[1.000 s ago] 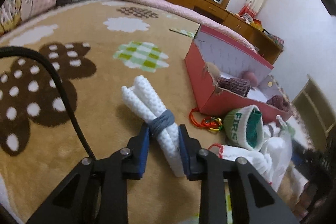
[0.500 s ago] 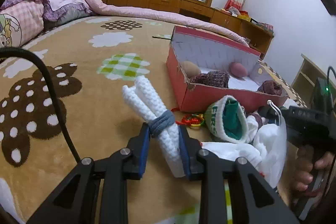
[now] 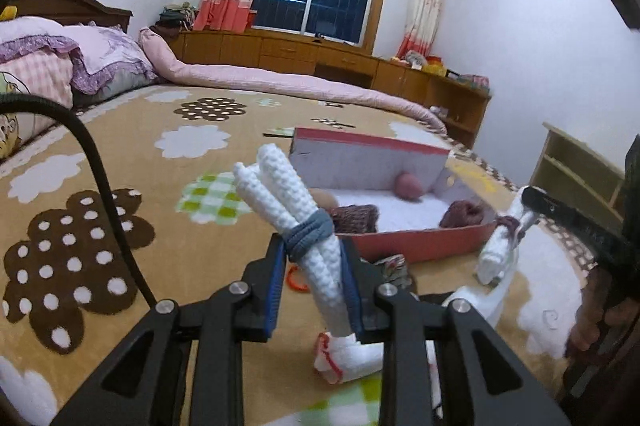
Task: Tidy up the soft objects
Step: 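Grasp the grey-banded white towel roll with the left tool while the right grasps a maroon-banded roll, then lower both white rolls into the red box and open both tools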
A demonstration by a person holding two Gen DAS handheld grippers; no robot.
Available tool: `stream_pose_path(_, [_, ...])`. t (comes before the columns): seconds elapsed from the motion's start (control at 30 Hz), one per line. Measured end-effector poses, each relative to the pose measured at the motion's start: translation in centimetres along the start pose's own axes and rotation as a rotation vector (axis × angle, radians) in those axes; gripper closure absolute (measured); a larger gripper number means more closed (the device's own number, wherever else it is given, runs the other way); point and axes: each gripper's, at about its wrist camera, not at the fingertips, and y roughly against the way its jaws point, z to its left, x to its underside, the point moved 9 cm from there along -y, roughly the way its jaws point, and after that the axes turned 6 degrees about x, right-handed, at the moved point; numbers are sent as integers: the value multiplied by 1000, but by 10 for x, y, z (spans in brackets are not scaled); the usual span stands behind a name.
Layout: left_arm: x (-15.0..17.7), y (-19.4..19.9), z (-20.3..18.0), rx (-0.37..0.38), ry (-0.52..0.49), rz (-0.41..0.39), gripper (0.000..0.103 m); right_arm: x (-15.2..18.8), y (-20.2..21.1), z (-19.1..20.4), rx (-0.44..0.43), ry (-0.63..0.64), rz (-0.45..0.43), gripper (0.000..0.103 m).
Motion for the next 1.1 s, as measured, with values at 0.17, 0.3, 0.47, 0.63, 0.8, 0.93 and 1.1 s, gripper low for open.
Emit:
stream_pose_path(0.17, [-5,1,-4,7,-3,2,76,-7,7,11,34,74,-24,94])
stream_pose_path(0.3, [-14,3,-11,24,-22,-17,76,-17,14,15,34,93,-50,94])
stream_pose_path(0.47, [-31,-10,-23,45,-65,-5,76,-34,17,20,43,139,-81,94])
stream_pose_path(0.63, [-39,-33,-35,84,-82,34,76,-54,5,11,62,149,-81,93])
stream_pose_path(0.8, [-54,-56,-40,62,-103,68,76,-70,-25,6,72,174,-48,93])
stream_pose_path(0.93, [-69,-88,-48,103,-79,137,76,-67,-62,7,51,176,37,93])
stream_pose_path(1.1, [-68,-139,-53,134,-65,253,76,-48,-119,8,17,170,226,93])
